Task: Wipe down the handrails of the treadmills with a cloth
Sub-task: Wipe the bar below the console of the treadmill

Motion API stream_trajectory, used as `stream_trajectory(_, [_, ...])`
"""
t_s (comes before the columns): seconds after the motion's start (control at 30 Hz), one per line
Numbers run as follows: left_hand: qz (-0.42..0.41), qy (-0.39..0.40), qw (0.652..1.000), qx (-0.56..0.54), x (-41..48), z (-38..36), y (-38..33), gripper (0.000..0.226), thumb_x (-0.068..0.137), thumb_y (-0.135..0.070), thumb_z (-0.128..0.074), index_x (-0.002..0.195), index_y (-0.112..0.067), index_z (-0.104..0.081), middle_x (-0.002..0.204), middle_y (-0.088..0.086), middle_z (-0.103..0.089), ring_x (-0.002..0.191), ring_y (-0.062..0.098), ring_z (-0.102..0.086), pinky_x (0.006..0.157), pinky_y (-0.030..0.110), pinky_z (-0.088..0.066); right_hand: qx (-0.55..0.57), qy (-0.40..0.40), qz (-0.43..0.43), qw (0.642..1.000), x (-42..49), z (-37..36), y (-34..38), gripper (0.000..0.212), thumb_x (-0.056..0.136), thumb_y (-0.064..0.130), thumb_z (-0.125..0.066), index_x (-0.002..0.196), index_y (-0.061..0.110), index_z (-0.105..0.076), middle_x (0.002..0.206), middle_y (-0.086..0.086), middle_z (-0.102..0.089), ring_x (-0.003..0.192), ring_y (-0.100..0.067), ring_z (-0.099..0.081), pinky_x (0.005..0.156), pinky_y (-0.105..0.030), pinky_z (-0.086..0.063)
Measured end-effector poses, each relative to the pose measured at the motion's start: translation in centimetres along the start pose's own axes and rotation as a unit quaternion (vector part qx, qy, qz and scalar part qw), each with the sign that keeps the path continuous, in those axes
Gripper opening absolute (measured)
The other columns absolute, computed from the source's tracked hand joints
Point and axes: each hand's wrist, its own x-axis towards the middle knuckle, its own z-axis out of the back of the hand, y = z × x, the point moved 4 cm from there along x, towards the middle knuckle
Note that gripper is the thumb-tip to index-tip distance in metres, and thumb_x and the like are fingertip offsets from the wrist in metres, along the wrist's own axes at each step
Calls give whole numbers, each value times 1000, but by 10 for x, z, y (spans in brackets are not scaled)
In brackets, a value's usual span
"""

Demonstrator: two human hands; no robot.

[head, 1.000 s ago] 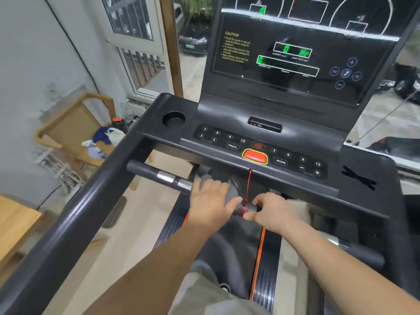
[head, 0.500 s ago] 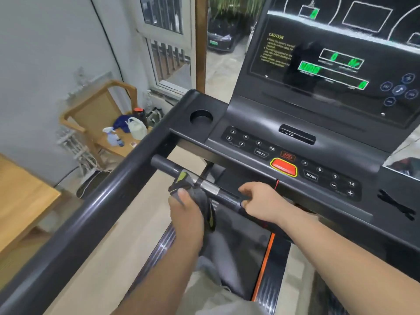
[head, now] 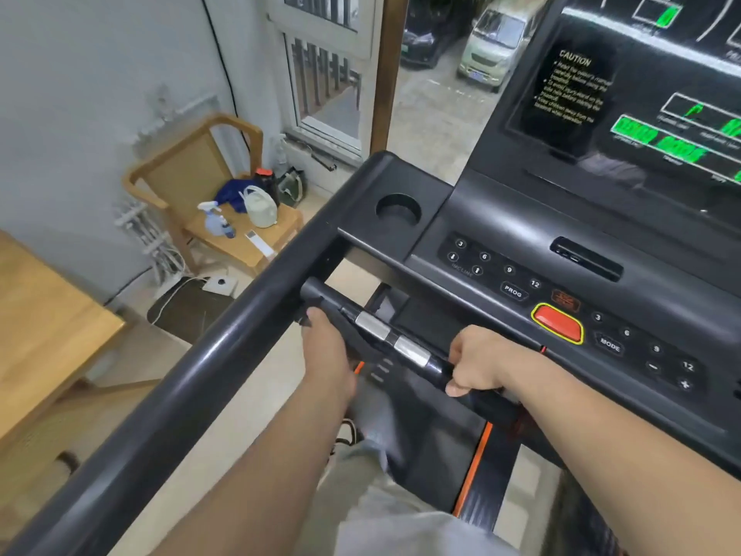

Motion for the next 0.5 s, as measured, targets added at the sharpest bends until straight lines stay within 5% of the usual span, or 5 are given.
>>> stream_trajectory(0.13, [-12,-42,995,88,-5,-8,1,65,99,-64,-33,152,-26,-31,152,8,-47,133,33,-52,113,57,-42,53,14,21,998,3,4,-9,34,73,28,-92,96,20,-68,89,7,-66,84,-14,-63,69,-24,-46])
stream_trajectory(0.23, [89,-11,984,153,-37,-20,47,70,105,-62,-27,160,-20,-25,163,10,-34,147,34,-38,121,54,-28,106,19,22,994,4,4,-16,34,68,28,-96,89,22,-69,85,7,-67,81,-12,-65,67,-23,-46])
stream_trajectory(0.33, [132,1,979,158,-37,-16,53,67,105,-60,-32,157,-18,-35,156,12,-45,141,35,-45,119,53,-31,132,18,14,991,5,1,-18,34,67,27,-96,89,22,-71,86,5,-70,82,-14,-66,68,-24,-47])
stream_trajectory(0.5, [4,-51,997,59,23,5,-8,67,89,-64,-39,142,-23,-49,141,8,-59,121,36,-60,107,58,-46,153,-1,3,988,5,-5,-22,33,65,26,-95,87,22,-72,88,4,-73,84,-14,-69,70,-25,-51])
